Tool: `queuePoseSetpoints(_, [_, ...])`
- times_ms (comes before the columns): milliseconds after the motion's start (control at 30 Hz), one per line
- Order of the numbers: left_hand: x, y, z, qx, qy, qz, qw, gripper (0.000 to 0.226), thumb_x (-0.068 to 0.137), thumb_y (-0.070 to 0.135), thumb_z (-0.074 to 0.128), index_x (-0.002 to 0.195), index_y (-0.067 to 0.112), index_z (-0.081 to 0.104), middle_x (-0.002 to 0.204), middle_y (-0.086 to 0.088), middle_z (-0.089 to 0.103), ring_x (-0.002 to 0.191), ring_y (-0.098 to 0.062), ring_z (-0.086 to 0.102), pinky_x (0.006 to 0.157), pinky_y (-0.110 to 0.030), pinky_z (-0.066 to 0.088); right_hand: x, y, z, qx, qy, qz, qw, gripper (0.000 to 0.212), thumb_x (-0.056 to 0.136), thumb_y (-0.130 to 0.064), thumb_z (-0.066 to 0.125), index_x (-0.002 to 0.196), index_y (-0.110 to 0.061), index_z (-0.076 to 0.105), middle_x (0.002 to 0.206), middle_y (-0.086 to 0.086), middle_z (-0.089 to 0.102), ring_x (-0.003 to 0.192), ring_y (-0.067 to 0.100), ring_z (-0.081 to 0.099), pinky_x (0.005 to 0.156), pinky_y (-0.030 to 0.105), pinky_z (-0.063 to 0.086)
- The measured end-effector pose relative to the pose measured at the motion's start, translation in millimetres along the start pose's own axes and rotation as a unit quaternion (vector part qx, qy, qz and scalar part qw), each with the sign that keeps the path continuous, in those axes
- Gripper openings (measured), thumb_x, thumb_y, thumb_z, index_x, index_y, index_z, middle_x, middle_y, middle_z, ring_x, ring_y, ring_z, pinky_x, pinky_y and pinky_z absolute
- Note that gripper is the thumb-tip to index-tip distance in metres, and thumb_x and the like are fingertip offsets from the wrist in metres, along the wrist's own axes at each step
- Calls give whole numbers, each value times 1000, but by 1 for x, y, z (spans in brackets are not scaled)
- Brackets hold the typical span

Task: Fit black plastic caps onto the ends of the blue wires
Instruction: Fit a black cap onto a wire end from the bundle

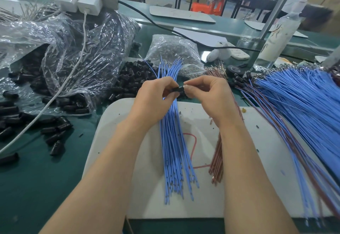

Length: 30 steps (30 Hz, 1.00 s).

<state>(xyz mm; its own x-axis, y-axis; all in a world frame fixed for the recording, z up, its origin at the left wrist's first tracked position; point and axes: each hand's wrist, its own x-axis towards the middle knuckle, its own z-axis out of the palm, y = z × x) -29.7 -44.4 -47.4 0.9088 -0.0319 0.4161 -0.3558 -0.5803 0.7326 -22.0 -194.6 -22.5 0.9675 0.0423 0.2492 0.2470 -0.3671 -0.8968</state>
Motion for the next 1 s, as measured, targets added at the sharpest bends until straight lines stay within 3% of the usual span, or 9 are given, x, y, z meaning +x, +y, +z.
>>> queuePoseSetpoints(300, [1,0,-2,-3,15,8,1000,10,84,11,67,94,10,69,78,3,69,77,-17,63,79,-35,51,2,10,11,124,-10,23,992,16,83,-1,69,80,-17,71,72,-2,71,70,9,69,68,17,53])
queuePoseSetpoints(533, [2,2,1,-4,23,7,1000,8,85,13,66,93,13,69,73,14,64,70,-5,59,73,-19,48,7,16,16,303,5,113,946,8,88,-3,64,82,-6,67,66,0,70,65,8,67,63,13,51])
queuePoseSetpoints(767, [0,8,-3,-33,35,-17,999,7,86,11,66,93,13,67,78,9,67,76,-10,64,80,-32,52,7,12,24,281,12,105,954,6,90,-15,64,89,-11,69,78,2,68,69,9,63,70,21,52])
queuePoseSetpoints(900, [13,46,-19,-117,72,-20,990,8,88,16,66,95,17,63,84,8,69,82,-9,67,80,-24,53,-2,-9,22,357,-113,103,921,53,88,-46,48,127,-12,54,108,7,68,106,19,64,99,35,47])
queuePoseSetpoints(1000, [38,87,-43,-218,127,-12,968,7,91,18,62,97,16,60,84,5,70,73,-4,67,70,-19,53,-17,-32,1,356,-205,94,907,50,91,-48,37,115,-11,59,75,3,68,77,19,67,79,31,56])
